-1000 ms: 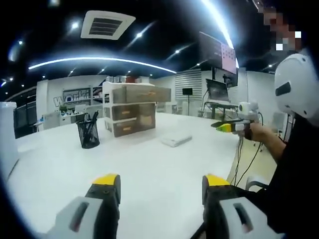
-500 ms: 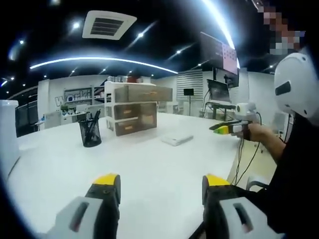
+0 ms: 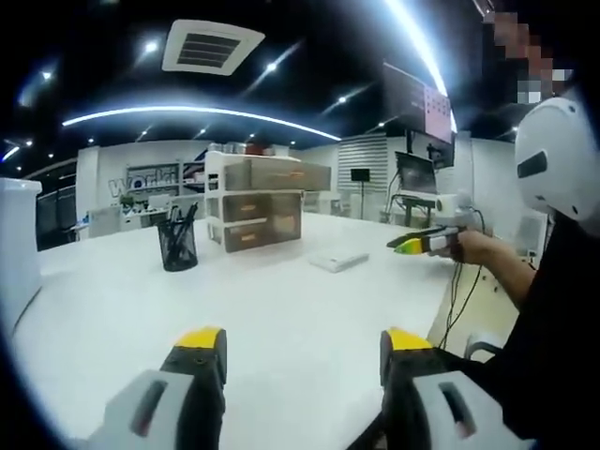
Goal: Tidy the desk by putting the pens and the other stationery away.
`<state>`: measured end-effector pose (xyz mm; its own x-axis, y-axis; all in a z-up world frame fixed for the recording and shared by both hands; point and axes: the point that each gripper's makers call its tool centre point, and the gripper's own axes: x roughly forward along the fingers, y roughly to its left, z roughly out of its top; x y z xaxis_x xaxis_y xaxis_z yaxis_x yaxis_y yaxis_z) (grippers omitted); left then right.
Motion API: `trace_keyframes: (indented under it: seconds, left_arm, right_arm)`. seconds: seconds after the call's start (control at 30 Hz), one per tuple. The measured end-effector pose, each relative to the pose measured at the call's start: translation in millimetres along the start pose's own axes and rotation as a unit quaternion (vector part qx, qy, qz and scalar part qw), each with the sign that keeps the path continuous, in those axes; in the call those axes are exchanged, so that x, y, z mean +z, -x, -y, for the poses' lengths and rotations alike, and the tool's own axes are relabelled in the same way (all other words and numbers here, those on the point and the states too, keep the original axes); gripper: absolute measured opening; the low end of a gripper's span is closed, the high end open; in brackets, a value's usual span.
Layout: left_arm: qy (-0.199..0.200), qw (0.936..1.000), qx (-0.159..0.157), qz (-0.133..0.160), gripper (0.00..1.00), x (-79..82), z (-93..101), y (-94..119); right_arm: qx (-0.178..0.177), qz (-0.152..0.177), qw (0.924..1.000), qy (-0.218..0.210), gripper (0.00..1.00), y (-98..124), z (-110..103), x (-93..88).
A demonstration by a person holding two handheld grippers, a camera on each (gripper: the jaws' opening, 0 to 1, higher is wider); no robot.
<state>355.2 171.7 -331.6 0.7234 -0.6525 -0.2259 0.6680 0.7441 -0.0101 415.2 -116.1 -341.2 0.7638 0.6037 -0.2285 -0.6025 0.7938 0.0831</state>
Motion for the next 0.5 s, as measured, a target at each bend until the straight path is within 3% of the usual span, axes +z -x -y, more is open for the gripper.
trace_keyframes:
  seconds: [0.5]
  left_arm:
    - [0.008,0.9998,0.018,-0.002,0.65,-5.0,-6.7,8.1]
  right_arm:
    - [-0.012,-0.040,0.9991,-0.002,0.22,-20.9,29.9,-12.4]
